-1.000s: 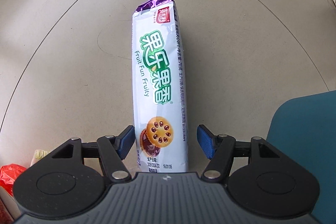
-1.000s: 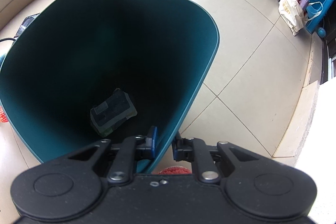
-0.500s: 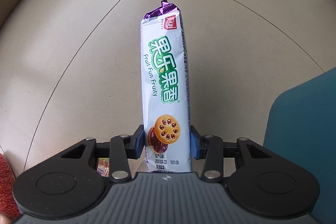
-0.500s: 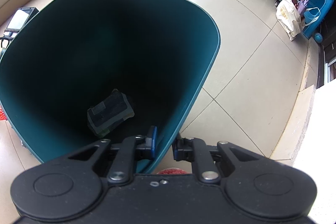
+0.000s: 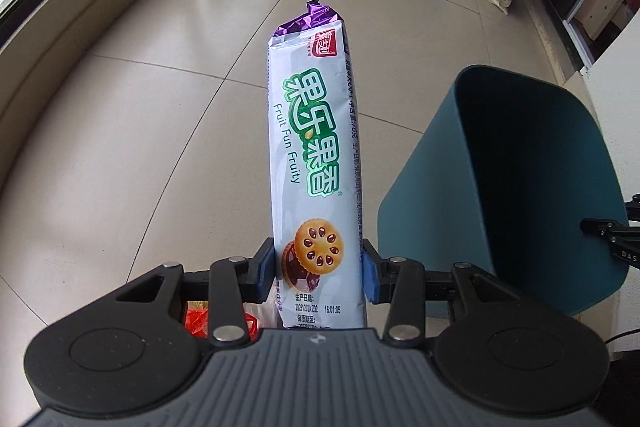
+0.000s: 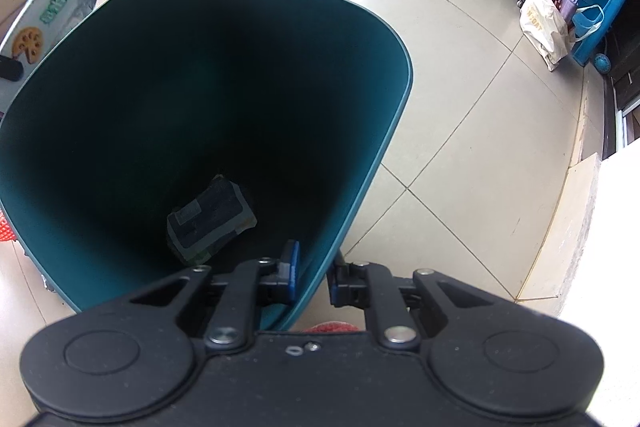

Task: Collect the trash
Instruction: 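Lift the biscuit packet into the bin with the left gripper and release, then lower the left gripper to the orange foam net and grasp it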

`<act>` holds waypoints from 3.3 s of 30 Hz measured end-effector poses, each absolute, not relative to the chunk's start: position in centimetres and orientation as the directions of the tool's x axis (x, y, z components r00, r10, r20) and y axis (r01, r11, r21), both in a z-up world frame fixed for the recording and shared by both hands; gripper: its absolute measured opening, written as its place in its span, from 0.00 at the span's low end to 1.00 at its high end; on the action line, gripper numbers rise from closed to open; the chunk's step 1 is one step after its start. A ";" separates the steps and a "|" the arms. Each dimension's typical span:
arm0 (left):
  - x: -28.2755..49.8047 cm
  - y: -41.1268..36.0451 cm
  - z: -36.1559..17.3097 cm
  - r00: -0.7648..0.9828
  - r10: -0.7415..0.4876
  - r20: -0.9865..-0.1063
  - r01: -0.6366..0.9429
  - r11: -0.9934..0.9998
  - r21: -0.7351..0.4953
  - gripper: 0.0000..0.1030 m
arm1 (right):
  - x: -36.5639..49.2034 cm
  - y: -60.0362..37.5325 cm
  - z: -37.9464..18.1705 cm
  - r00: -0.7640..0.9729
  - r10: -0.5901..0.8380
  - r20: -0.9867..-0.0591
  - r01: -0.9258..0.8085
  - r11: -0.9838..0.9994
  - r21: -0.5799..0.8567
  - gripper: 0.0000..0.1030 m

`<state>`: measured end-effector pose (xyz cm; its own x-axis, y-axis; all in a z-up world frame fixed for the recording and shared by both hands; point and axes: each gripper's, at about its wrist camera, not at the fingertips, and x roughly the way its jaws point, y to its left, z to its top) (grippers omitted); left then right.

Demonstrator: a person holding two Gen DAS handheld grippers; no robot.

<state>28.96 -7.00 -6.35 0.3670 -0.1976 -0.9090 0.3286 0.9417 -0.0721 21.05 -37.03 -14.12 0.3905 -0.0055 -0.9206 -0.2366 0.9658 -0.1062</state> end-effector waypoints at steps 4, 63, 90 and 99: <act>27.4 -8.8 -2.4 0.397 -0.263 -0.880 0.400 0.912 -0.092 0.40 | 21.1 -37.0 -14.2 0.394 -0.007 -0.919 -0.239 0.965 -0.110 0.13; 26.9 -21.8 -7.3 0.254 -0.342 -0.905 0.577 0.804 -0.141 0.67 | 20.5 -38.1 -14.7 0.410 0.015 -0.912 -0.251 0.963 -0.096 0.13; 25.1 -3.7 -3.3 0.490 -0.144 -0.860 0.288 0.958 0.004 0.74 | 20.6 -37.7 -14.6 0.397 0.010 -0.918 -0.249 0.963 -0.098 0.14; 24.3 0.4 -12.9 0.274 -0.044 -0.961 0.208 0.978 0.015 0.74 | 20.7 -37.5 -14.7 0.393 0.003 -0.919 -0.252 0.962 -0.105 0.14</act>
<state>24.31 0.38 -12.92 0.2743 -0.0441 -0.9606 0.2083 0.9779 0.0146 20.73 -37.45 -14.69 0.3933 0.0025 -0.9194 -0.2518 0.9621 -0.1051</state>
